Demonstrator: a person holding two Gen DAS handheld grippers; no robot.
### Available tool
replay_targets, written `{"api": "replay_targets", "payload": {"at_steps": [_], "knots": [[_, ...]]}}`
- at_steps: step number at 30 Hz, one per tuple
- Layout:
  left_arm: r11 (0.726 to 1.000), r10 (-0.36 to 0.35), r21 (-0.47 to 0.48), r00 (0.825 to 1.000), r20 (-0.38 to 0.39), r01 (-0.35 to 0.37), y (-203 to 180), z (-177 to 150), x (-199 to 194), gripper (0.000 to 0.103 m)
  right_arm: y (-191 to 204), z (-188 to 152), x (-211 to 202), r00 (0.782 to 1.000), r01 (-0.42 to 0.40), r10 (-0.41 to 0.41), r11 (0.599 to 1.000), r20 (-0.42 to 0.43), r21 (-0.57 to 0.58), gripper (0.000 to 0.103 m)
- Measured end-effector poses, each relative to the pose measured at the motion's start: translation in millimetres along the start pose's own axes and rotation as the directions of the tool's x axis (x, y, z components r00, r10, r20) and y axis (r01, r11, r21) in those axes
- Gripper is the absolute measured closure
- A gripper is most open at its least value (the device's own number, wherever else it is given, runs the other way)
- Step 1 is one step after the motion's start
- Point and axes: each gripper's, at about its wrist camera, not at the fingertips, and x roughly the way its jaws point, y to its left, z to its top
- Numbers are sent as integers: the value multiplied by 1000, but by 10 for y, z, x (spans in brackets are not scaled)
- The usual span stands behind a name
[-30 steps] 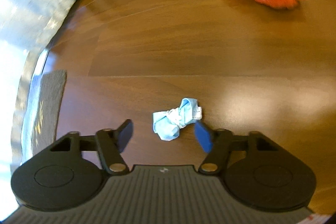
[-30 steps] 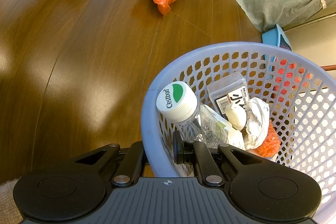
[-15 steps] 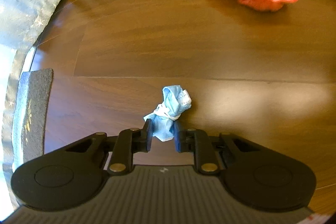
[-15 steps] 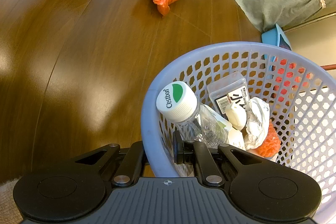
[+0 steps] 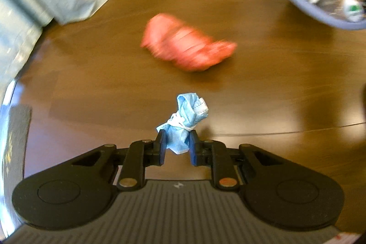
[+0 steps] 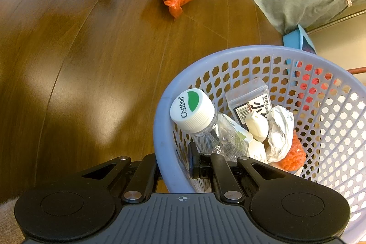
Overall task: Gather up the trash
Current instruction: 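Close the left tool on the blue crumpled paper and lift it, then carry the blue paper over the basket and release it with the left tool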
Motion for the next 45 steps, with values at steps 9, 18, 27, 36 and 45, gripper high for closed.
{"api": "replay_targets", "payload": {"at_steps": [9,18,27,36,45], "knots": [[994,-78,77,993,88,72,-450,225,-289,86,1,-2,-2,1000,0,0,1000,2,5,98],[992,-101,93,988,118,90,-504,292,-375,86,7,-1,-1,1000,0,0,1000,2,5,98],[985,-131,134,981,145,111,-646,389,-481,87,11,0,0,1000,0,0,1000,3,8,98],[979,-154,160,974,165,127,-744,526,-518,87,17,-5,-1,1000,0,0,1000,4,10,98],[975,-165,174,973,160,137,-789,545,-529,86,11,-14,-7,1000,-1,0,1000,6,7,98]]}}
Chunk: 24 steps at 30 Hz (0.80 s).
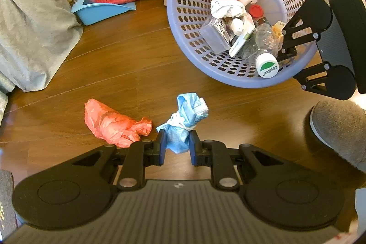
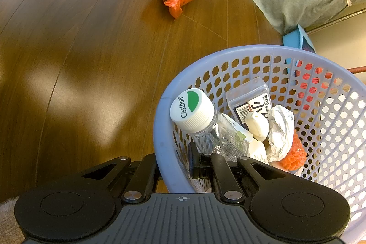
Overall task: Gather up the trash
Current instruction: 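Carry the blue paper over the basket and release it with the left tool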
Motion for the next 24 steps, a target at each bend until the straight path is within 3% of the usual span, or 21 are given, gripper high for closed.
{"api": "replay_targets", "payload": {"at_steps": [11,24], "knots": [[999,-11,35,1000,20,10,-34,154,-20,87,-6,-7,-3,1000,-1,1,1000,2,2,98],[990,-52,139,991,123,35,-115,855,-1,86,-17,-19,-63,1000,-16,15,1000,17,19,98]]}}
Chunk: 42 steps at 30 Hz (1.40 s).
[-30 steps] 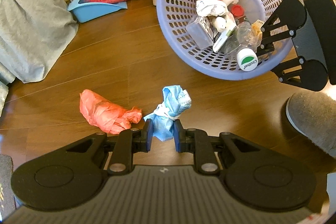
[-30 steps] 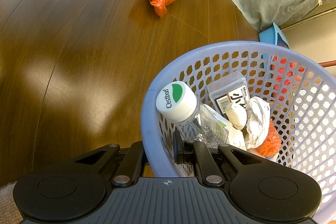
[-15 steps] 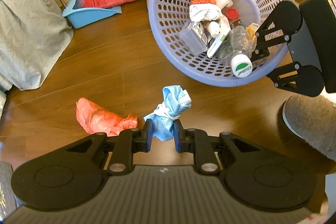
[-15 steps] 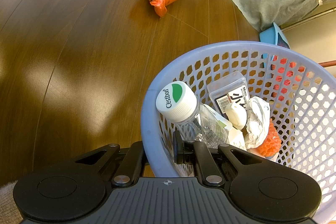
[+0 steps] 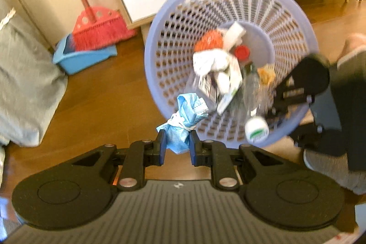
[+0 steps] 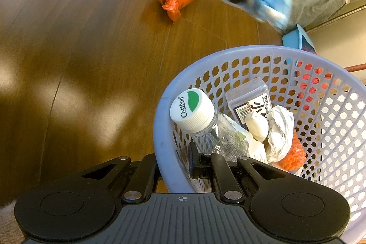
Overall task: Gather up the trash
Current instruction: 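Carry the blue paper over the basket and release it with the left tool, then lower the open left tool onto the orange plastic bag and grasp it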
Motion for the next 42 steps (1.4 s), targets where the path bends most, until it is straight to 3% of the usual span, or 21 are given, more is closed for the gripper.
{"api": "replay_targets", "payload": {"at_steps": [5,7,9,10,13,20,25,28,31,37,40,42], "knots": [[1000,-23,22,998,56,22,-31,311,67,86,14,-9,-11,1000,-2,2,1000,8,7,98],[998,-68,21,992,108,66,-81,452,130,85,23,-15,-16,1000,-3,3,1000,10,8,98],[991,-132,35,979,155,128,-137,530,175,69,30,-17,-22,1000,-5,4,1000,11,7,99],[991,-132,51,978,159,126,-191,568,201,61,25,-20,-23,1000,-5,5,1000,13,7,99],[992,-110,81,981,162,98,-253,559,194,62,1,-27,-21,1000,-7,7,1000,19,15,99],[998,-20,-58,998,52,23,150,49,237,63,-9,-19,7,1000,-7,7,1000,22,20,98],[986,51,-154,996,-76,-62,499,-562,269,61,5,-11,22,1000,-4,4,1000,21,15,98],[966,81,-234,986,-146,-114,721,-935,240,58,16,-7,27,1000,-3,2,1000,20,15,98],[928,95,-338,978,-186,-155,946,-1200,225,53,20,-19,18,1000,-1,1,1000,19,14,98],[875,127,-441,973,-193,-201,1200,-1307,410,43,-9,-46,2,1000,-1,1,1000,15,9,98],[830,106,-523,975,-197,-196,1304,-1312,583,42,-17,-56,1,1000,-1,1,1000,16,6,98],[818,106,-538,972,-209,-204,1312,-1310,695,41,-17,-61,0,1000,0,0,1000,17,6,98]]}}
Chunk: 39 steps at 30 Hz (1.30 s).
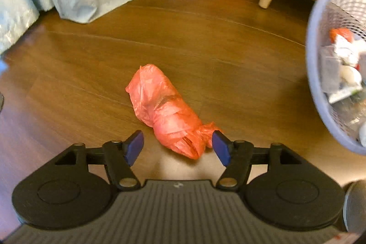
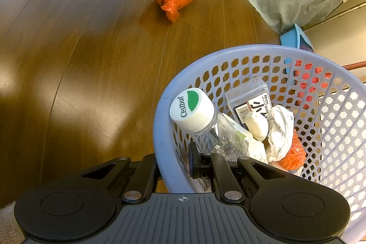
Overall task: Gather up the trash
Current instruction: 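Lower the open left tool onto the orange plastic bag and grasp it, then lift the orange bag with the left tool while the right tool raises the basket toward it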
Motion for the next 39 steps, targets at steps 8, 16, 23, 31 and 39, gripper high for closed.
{"api": "replay_targets", "payload": {"at_steps": [8,16,23,31,39], "knots": [[990,-27,-141,999,-28,23,140,32,341,43,11,-10,20,1000,4,-4,1000,-2,-13,98],[997,-42,-71,994,-97,35,213,-29,320,75,-15,-11,25,1000,2,-2,1000,-4,-12,98],[948,82,314,989,-124,-39,-42,-348,-69,76,-16,-15,27,1000,3,-3,1000,-5,-11,98],[869,149,490,980,-134,-65,-197,-801,-376,76,-8,-8,28,1000,2,-2,1000,-11,-22,98],[863,143,502,981,-131,-59,-254,-870,-452,76,-44,3,25,1000,-3,2,999,-17,-34,98]]}}
